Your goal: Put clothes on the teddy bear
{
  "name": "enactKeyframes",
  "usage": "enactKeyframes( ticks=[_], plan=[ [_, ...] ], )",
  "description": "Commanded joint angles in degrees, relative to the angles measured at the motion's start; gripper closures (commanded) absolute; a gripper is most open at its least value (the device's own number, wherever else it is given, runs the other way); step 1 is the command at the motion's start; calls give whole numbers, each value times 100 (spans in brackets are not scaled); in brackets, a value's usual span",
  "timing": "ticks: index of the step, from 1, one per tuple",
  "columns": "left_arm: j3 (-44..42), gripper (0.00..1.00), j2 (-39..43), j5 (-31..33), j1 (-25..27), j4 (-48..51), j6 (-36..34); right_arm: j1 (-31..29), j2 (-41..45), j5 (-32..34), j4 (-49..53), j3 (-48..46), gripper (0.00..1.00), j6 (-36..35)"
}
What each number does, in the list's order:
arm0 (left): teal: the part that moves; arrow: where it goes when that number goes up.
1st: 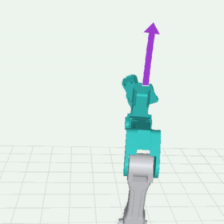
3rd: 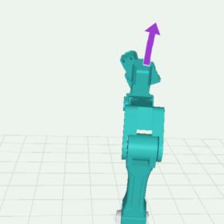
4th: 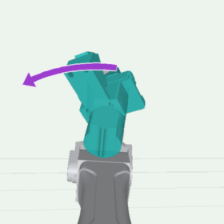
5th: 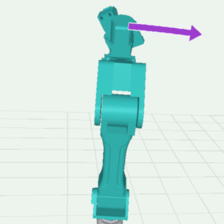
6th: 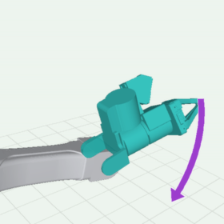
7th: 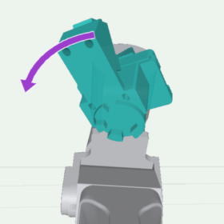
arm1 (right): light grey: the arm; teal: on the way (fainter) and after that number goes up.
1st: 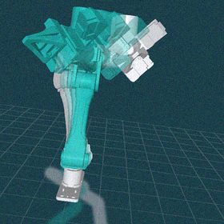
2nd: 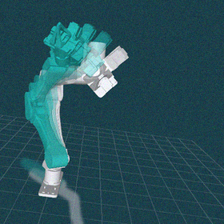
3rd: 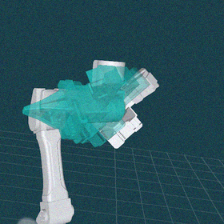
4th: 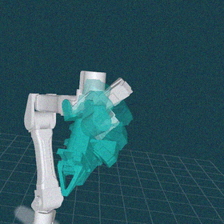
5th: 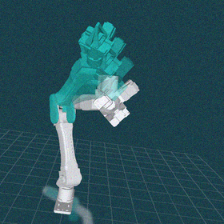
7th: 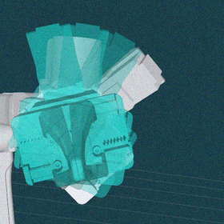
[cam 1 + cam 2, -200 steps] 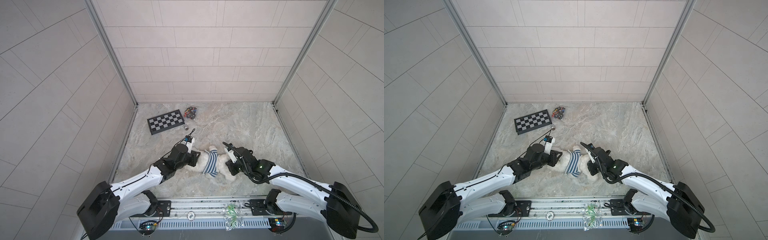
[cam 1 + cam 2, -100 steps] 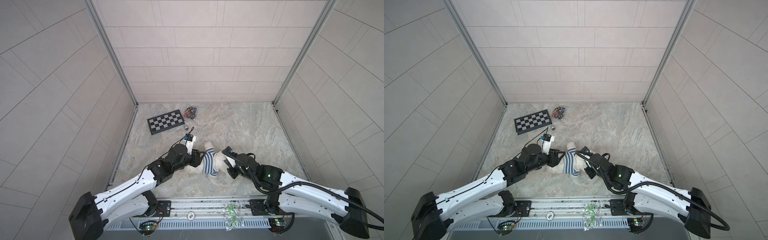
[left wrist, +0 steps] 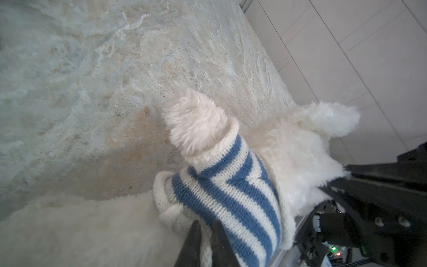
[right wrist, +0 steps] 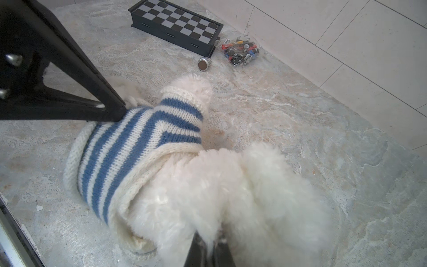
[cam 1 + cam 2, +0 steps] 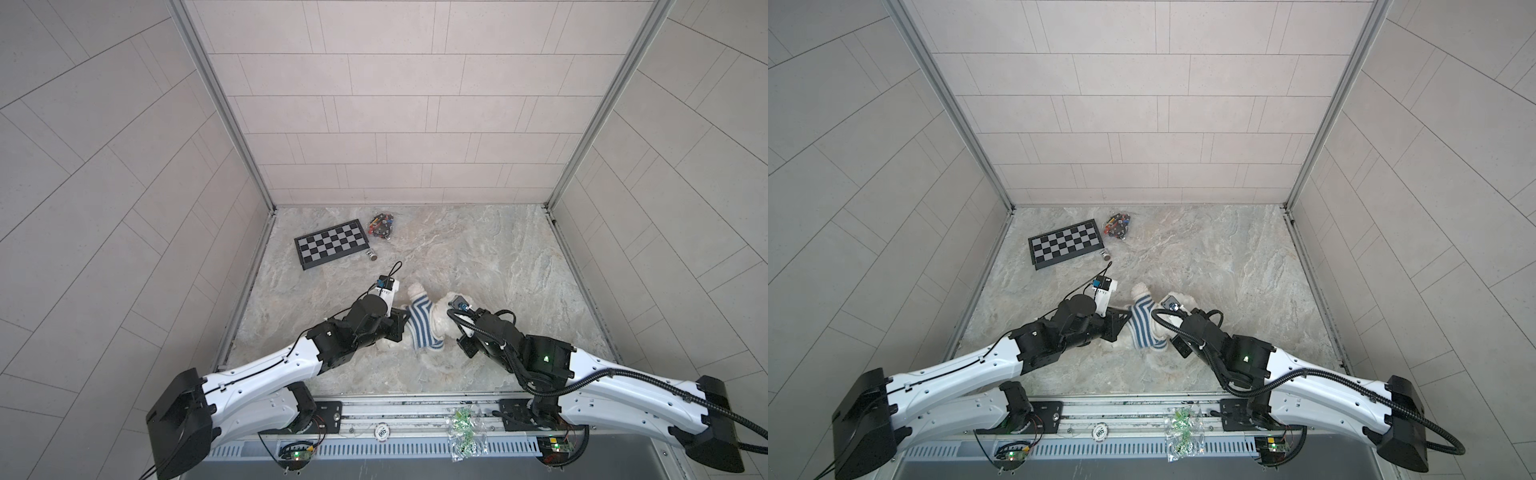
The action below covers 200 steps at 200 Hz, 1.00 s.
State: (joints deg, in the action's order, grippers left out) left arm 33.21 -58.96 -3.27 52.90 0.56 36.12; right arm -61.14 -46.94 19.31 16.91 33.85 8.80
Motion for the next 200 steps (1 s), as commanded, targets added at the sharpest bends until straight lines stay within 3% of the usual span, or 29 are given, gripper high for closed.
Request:
enactKeyframes(
  ticks=[1, 71, 138, 164, 200],
  plan=[
    [-112, 97, 175, 89, 20, 88, -47, -38, 220, 321, -280, 131, 100, -53],
    [-663, 100, 867, -94, -559, 140, -4, -38, 492, 526, -127, 48, 100, -30],
    [-691, 100, 700, -246, -673, -89, -89, -46, 472, 460, -202, 26, 100, 0],
    [-571, 80, 735, -439, -454, -618, 158, -73, 441, 451, -215, 67, 100, -8],
    [128, 64, 1071, 325, -84, 613, -292, -106, 502, 456, -159, 89, 100, -15]
  ],
)
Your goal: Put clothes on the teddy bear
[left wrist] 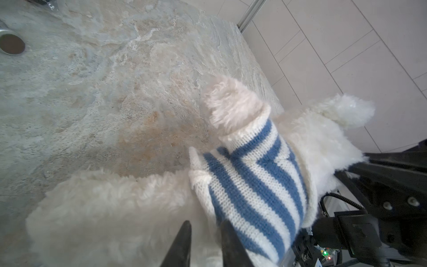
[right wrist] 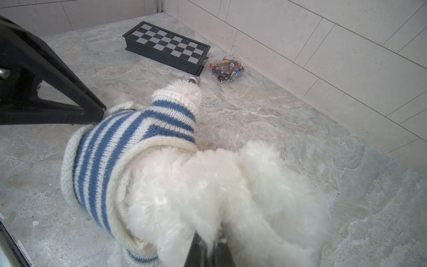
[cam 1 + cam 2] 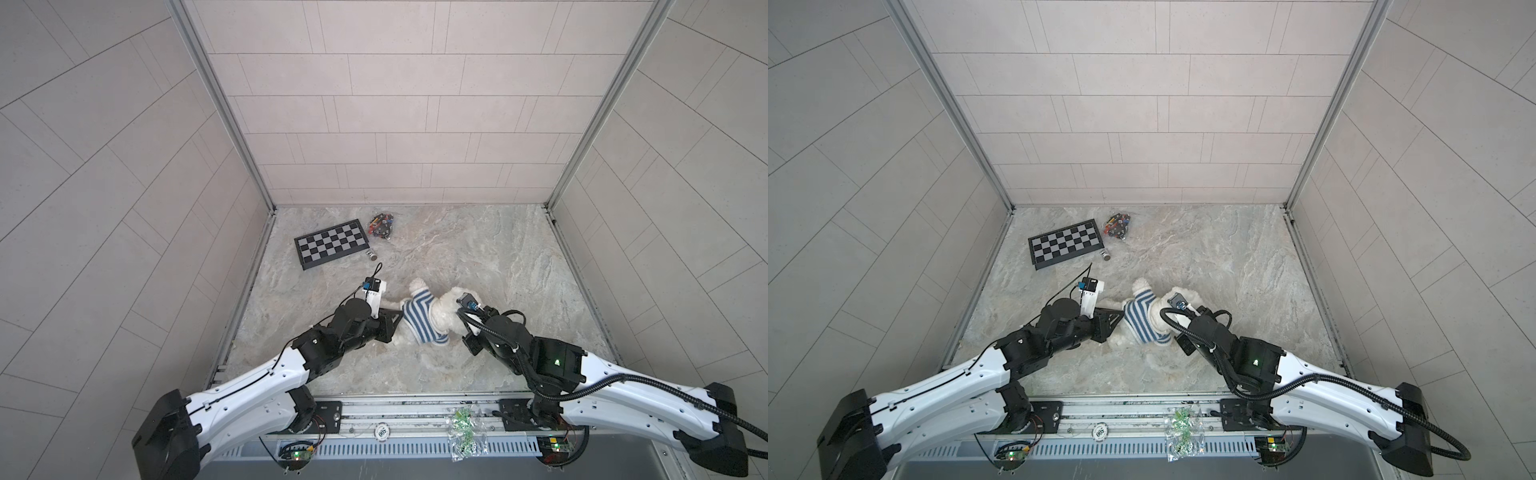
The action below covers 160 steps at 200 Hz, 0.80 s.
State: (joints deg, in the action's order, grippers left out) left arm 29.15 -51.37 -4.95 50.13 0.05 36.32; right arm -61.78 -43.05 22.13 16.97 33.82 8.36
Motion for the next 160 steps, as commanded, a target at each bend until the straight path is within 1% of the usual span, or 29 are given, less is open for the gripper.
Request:
enactKeyframes(
  ticks=[1, 21, 37, 49, 71, 86, 118, 160],
  plan=[
    [550, 64, 325, 507, 205, 702, -328, -39, 117, 176, -162, 94, 100, 27],
    [931, 64, 447, 880, 532, 1219, -526, -45, 151, 178, -141, 111, 100, 18],
    [1076, 66, 301, 852, 738, 1148, -508, -53, 136, 175, -163, 114, 100, 9],
    [1113, 74, 72, 699, 829, 909, -435, -54, 106, 173, -177, 128, 100, 5],
    [1247, 93, -365, 657, 950, 645, -417, -62, 63, 151, -178, 133, 100, -7],
    [1336, 100, -652, 599, 1022, 454, -423, -71, 61, 158, -153, 133, 100, -5],
    [1506, 100, -1195, 399, 1085, 275, -463, -72, 49, 152, -167, 133, 100, -6],
    [1546, 100, -1483, 262, 1085, 61, -447, -89, 32, 95, -230, 133, 100, 28]
  ],
)
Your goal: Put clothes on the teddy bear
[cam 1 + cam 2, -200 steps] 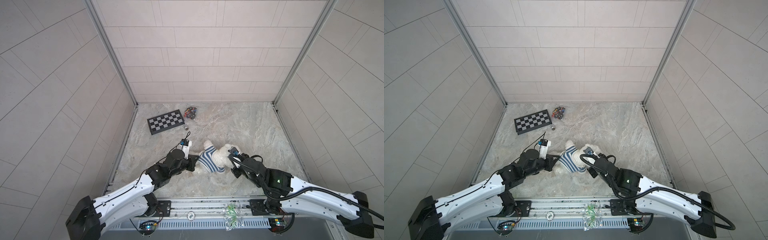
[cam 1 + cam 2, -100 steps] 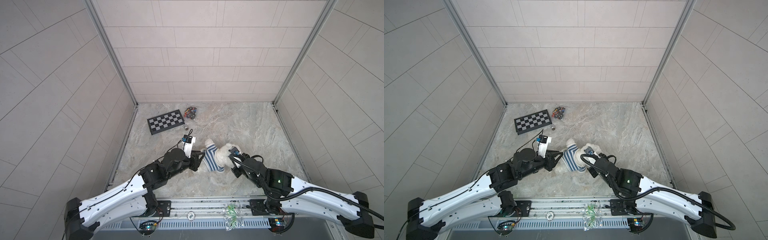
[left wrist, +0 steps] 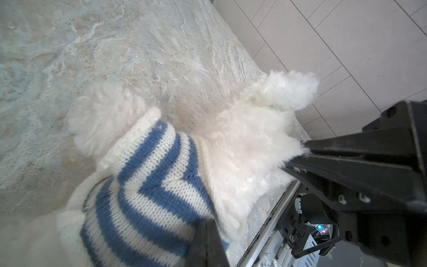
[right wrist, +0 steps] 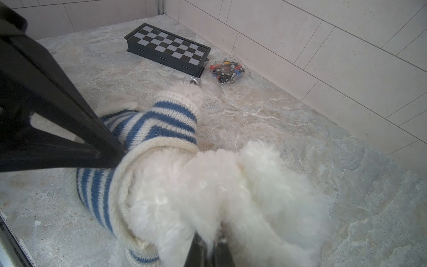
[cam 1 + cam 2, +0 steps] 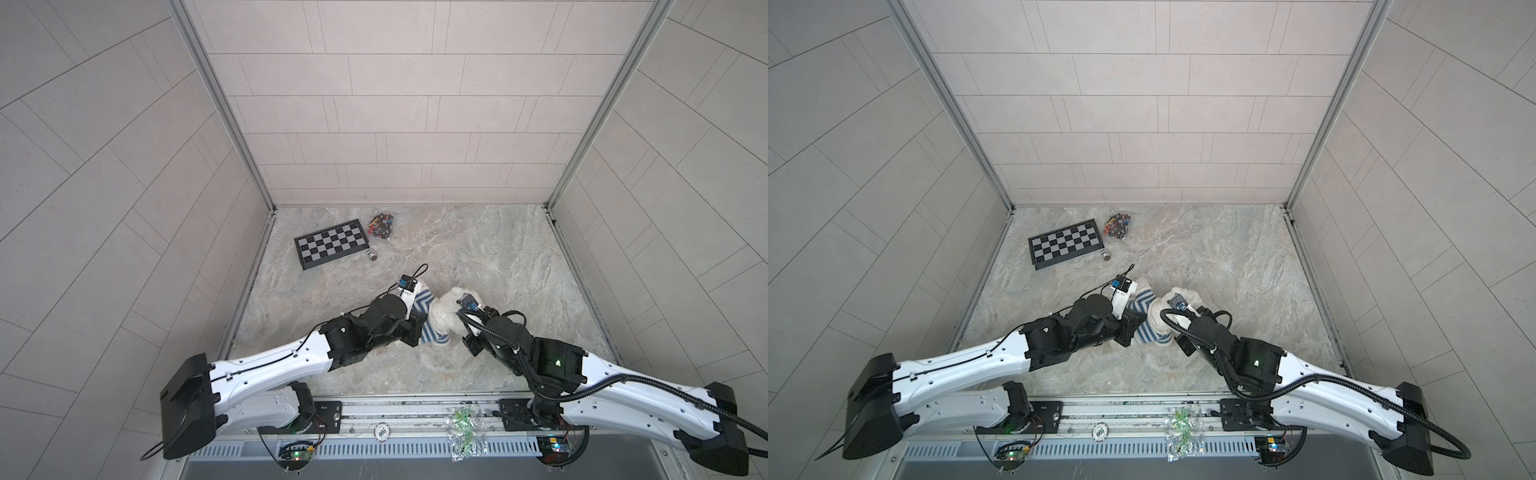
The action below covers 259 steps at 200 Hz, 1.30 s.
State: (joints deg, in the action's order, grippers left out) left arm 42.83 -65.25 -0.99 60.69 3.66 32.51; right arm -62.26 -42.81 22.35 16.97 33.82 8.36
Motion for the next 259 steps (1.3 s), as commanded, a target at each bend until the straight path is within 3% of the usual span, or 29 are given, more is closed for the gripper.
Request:
enactKeyframes(
  ticks=[1, 111, 154, 183, 217, 259],
  plan=[
    [180, 100, -107, -140, 30, -302, -64, -41, 8, 75, -234, 133, 100, 22],
    [231, 100, -489, -483, 128, -577, 18, -66, 42, 76, -291, 133, 100, 51],
    [-502, 100, 471, -81, 27, -281, 176, -57, 236, 175, -117, 133, 100, 45],
    [-1015, 76, 1064, 123, 16, -212, 410, -66, 220, 193, -125, 133, 100, 4],
    [-1507, 72, 1572, 333, 14, -393, 638, -66, 207, 183, -175, 111, 100, 52],
    [-1411, 61, 1331, 222, 15, -718, 651, -67, 167, 160, -158, 133, 100, 55]
  ],
)
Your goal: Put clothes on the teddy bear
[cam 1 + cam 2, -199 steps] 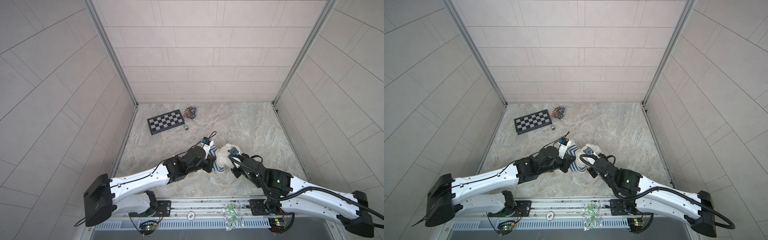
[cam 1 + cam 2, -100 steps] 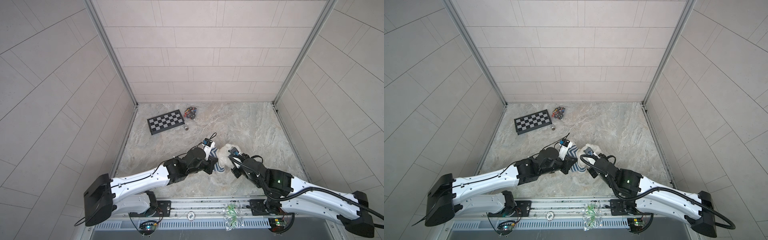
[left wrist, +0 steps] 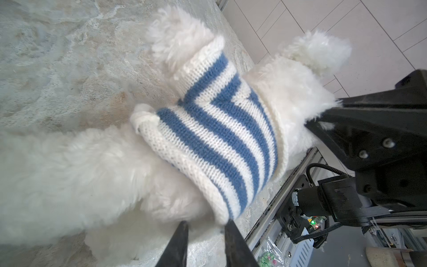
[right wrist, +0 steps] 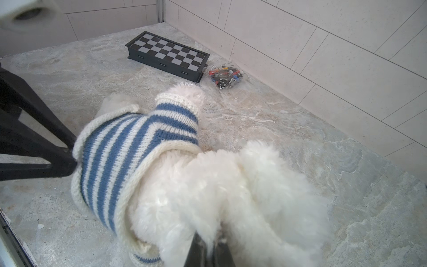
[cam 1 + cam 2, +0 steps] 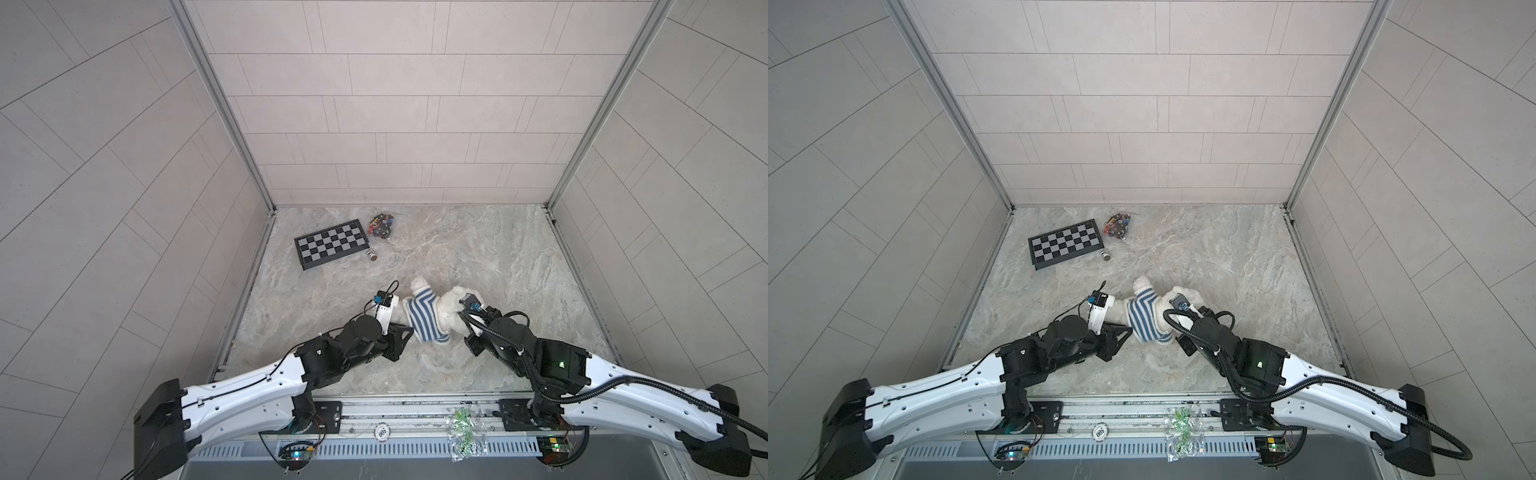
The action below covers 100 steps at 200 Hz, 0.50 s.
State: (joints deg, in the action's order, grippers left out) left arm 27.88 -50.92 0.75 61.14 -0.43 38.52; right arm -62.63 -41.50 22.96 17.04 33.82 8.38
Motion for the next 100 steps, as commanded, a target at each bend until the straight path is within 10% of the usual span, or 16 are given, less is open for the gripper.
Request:
enactKeyframes(
  ticks=[1, 100],
  plan=[
    [90, 61, -107, 43, -32, -322, 50, -30, 36, 101, -165, 133, 100, 56],
    [298, 100, -483, 34, -37, -344, -25, -30, 10, 236, -104, 129, 100, 2]
  ],
)
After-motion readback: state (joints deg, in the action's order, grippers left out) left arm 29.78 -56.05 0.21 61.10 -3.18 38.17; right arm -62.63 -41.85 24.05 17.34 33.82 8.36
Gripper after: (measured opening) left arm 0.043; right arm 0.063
